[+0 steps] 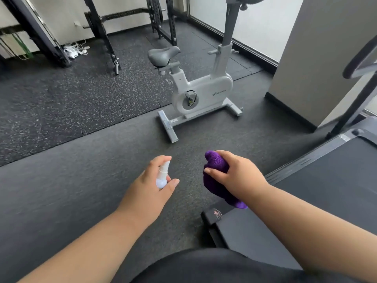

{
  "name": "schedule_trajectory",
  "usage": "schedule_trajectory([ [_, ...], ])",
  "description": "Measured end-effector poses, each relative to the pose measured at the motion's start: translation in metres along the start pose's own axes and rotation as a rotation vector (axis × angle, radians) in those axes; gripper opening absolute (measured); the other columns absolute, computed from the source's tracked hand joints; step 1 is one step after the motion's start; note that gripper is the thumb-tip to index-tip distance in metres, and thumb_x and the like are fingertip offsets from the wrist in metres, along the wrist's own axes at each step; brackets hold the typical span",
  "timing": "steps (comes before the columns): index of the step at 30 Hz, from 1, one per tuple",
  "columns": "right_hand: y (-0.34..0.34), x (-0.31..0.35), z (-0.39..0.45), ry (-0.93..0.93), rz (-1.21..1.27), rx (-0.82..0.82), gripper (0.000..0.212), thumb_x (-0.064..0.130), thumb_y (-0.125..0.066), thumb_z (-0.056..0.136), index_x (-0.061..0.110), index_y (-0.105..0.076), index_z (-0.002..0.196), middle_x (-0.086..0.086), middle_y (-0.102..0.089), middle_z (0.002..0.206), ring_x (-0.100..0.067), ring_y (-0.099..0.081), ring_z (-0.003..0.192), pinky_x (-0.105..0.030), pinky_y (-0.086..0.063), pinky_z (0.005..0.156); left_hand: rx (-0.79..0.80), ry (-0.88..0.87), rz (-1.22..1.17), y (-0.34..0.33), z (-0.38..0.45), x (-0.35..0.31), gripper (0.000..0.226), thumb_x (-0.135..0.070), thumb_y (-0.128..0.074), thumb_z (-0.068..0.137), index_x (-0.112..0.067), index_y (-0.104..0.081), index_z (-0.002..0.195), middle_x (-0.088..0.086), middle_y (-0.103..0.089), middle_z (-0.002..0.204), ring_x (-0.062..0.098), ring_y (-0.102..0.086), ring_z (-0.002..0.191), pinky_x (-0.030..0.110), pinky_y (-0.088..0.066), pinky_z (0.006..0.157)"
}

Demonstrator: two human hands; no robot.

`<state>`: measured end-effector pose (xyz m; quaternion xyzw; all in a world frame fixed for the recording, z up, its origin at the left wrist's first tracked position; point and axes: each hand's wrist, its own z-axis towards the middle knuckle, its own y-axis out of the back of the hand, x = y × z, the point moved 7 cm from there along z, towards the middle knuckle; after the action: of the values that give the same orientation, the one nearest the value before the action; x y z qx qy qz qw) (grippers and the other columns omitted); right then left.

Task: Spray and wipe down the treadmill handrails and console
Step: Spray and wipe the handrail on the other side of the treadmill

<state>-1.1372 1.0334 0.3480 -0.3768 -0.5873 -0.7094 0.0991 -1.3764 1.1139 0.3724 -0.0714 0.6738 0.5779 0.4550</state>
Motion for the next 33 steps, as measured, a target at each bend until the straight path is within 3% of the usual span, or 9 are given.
schedule_trajectory([
  [7, -0.033, -0.001, 0.118, -0.118, -0.026, -0.058, 0.059, 0.08, -0.054, 0.071, 0.055, -0.046, 0.123, 0.031, -0.062, 0.096, -0.001, -0.058, 0.091, -0.025, -0.046, 0.078, 0.111, -0.148, 0.026, 0.0, 0.163, 0.047, 0.053, -0.054, -0.062, 0.081, -0.069, -0.029, 0.119, -0.03, -0.056, 0.101, -0.008, -0.056, 0.084, 0.013, -0.036, 0.061],
  [15, -0.026, 0.011, 0.237, -0.347, 0.002, -0.261, 0.054, 0.08, -0.054, 0.07, 0.06, -0.047, 0.119, 0.029, -0.064, 0.094, -0.001, -0.06, 0.092, -0.026, -0.049, 0.081, 0.344, -0.372, -0.036, -0.001, 0.353, 0.069, 0.057, -0.05, -0.066, 0.082, -0.063, -0.031, 0.124, -0.022, -0.061, 0.089, -0.004, -0.059, 0.084, 0.006, -0.038, 0.063],
  [19, -0.002, 0.003, 0.277, -0.417, -0.005, -0.358, 0.056, 0.078, -0.054, 0.072, 0.057, -0.047, 0.123, 0.027, -0.065, 0.101, -0.004, -0.061, 0.097, -0.029, -0.05, 0.086, 0.433, -0.481, -0.089, -0.021, 0.421, 0.047, 0.056, -0.054, -0.062, 0.08, -0.07, -0.028, 0.122, -0.024, -0.059, 0.095, -0.002, -0.058, 0.088, 0.009, -0.037, 0.07],
  [23, 0.021, -0.029, 0.31, -0.489, 0.027, -0.44, 0.058, 0.078, -0.055, 0.073, 0.056, -0.047, 0.126, 0.024, -0.066, 0.103, -0.004, -0.061, 0.098, -0.028, -0.049, 0.088, 0.509, -0.555, -0.099, -0.057, 0.479, 0.019, 0.061, -0.05, -0.067, 0.081, -0.074, -0.026, 0.119, -0.021, -0.059, 0.089, 0.0, -0.06, 0.078, 0.017, -0.04, 0.069],
  [28, 0.056, -0.1, 0.357, -0.573, 0.063, -0.504, 0.057, 0.078, -0.055, 0.073, 0.057, -0.046, 0.126, 0.025, -0.066, 0.103, -0.004, -0.061, 0.096, -0.024, -0.047, 0.084, 0.602, -0.632, -0.078, -0.121, 0.562, -0.031, 0.064, -0.042, -0.072, 0.083, -0.069, -0.03, 0.122, -0.016, -0.06, 0.09, 0.003, -0.061, 0.075, 0.016, -0.042, 0.07],
  [33, 0.123, -0.177, 0.415, -0.645, 0.056, -0.477, 0.062, 0.078, -0.052, 0.074, 0.054, -0.043, 0.13, 0.024, -0.065, 0.111, -0.006, -0.06, 0.102, -0.028, -0.048, 0.09, 0.616, -0.692, -0.054, -0.193, 0.648, -0.096, 0.072, -0.036, -0.075, 0.084, -0.077, -0.026, 0.117, -0.026, -0.057, 0.098, 0.002, -0.061, 0.08, 0.012, -0.038, 0.068],
])
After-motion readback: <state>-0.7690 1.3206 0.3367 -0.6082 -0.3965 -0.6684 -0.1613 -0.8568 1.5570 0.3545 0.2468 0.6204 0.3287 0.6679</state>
